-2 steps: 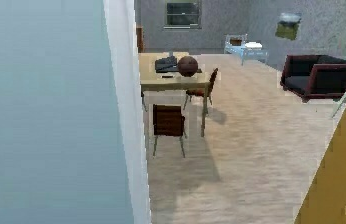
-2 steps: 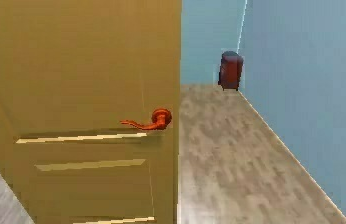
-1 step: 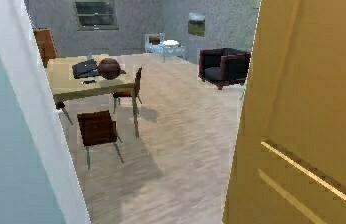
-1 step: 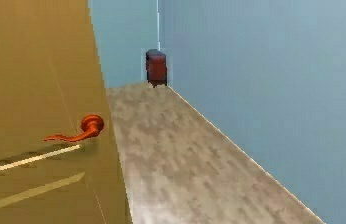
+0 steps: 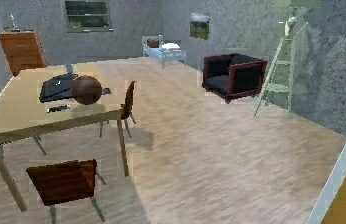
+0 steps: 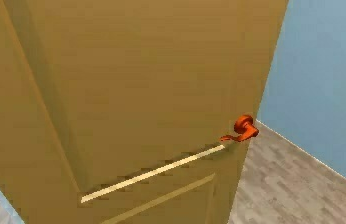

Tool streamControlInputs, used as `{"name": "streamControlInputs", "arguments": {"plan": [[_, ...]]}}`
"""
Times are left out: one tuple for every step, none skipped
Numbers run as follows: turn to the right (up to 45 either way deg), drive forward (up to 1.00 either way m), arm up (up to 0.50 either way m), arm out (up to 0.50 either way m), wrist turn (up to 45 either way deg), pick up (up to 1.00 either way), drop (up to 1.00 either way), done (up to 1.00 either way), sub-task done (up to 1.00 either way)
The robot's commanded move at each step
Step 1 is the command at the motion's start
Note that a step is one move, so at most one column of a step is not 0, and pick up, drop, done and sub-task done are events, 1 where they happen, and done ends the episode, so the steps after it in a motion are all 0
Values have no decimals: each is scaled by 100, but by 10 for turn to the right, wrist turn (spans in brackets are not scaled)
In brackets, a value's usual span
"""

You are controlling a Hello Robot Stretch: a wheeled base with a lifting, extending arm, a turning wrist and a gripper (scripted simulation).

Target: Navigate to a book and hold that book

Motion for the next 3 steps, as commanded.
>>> {"name": "streamControlInputs", "arguments": {"plan": [[-90, 0, 0, 0, 0, 0, 0, 0, 0], [0, 100, 0, 0, 0, 0, 0, 0, 0], [-450, 0, 0, 0, 0, 0, 0, 0, 0]]}}
